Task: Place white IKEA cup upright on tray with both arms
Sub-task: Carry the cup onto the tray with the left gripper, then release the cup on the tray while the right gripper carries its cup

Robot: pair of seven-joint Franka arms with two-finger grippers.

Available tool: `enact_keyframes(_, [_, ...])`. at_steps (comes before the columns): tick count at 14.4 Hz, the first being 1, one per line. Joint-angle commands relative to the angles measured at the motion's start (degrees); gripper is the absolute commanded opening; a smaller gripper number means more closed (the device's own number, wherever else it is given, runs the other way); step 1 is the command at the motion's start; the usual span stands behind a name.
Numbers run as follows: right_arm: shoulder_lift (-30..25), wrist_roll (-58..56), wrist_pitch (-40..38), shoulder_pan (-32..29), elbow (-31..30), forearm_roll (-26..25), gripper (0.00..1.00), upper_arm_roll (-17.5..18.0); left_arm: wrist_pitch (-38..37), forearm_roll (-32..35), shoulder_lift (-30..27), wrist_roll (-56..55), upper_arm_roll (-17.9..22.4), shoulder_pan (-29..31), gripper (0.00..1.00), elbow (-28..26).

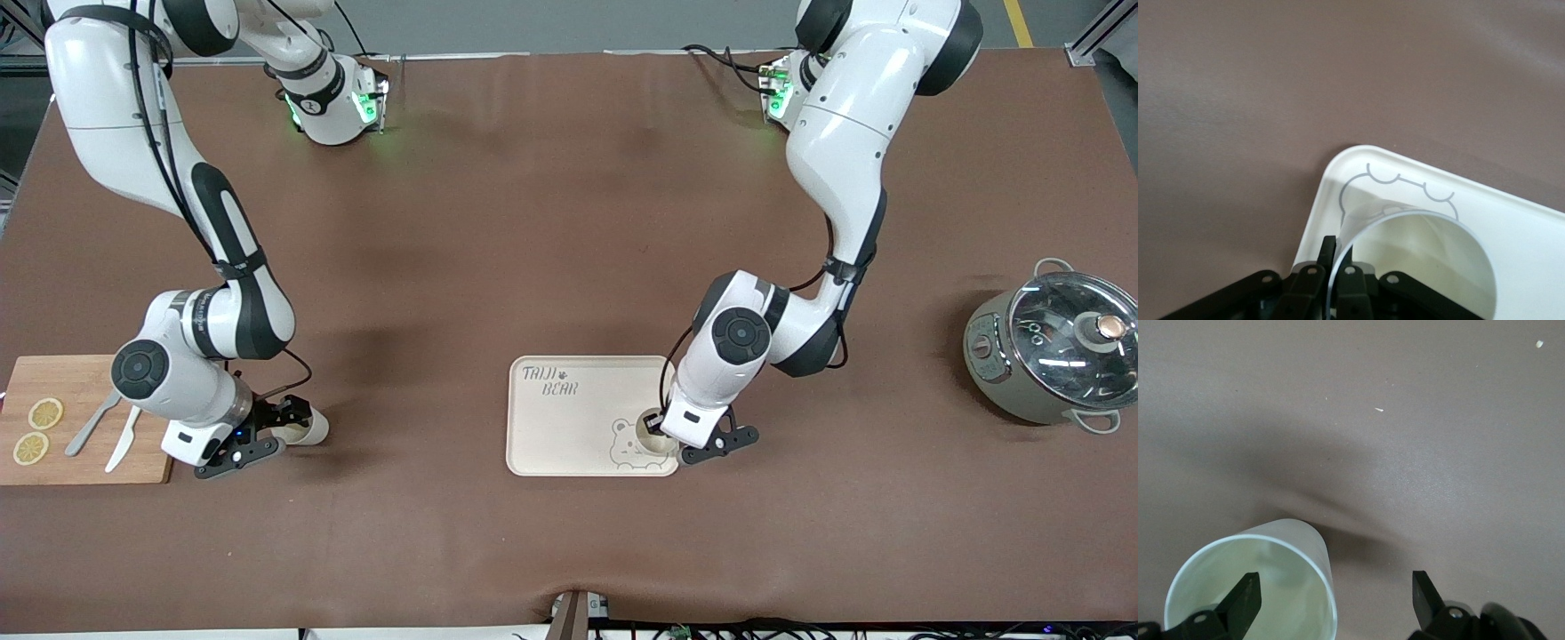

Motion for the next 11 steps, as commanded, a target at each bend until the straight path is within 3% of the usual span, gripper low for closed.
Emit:
enact_keyframes(1, [0.20, -1.06, 0.63, -0.13, 0.07, 1.01, 1.00, 0.07, 0.51, 1.24, 1.94, -1.30, 0.94, -1.38, 0.00, 2.78])
enact_keyframes(4, [0.20, -0.97, 0.63, -0.13, 0.07, 1.01, 0.50, 0.07, 1.91, 1.24, 2.56, -1.30, 1.03, -1.64, 0.00, 2.70])
enact_keyframes(9, [0.20, -0.88, 0.63, -0.13, 0.16, 1.09, 0.05, 0.07, 2.00, 1.33, 3.00, -1.39, 2.08, -2.96, 0.00, 2.61])
enact_keyframes(10, [0.20, -0.79, 0.63, -0.13, 0.16, 1.09, 0.00, 0.07, 2.00, 1.33, 2.74, -2.70, 2.61, -3.75, 0.00, 2.61])
enact_keyframes(11, [0.20, -0.79, 0.55, -0.13, 0.16, 1.09, 0.00, 0.07, 2.00, 1.42, 2.82, -4.71, 3.57, -4.02, 0.73, 2.61])
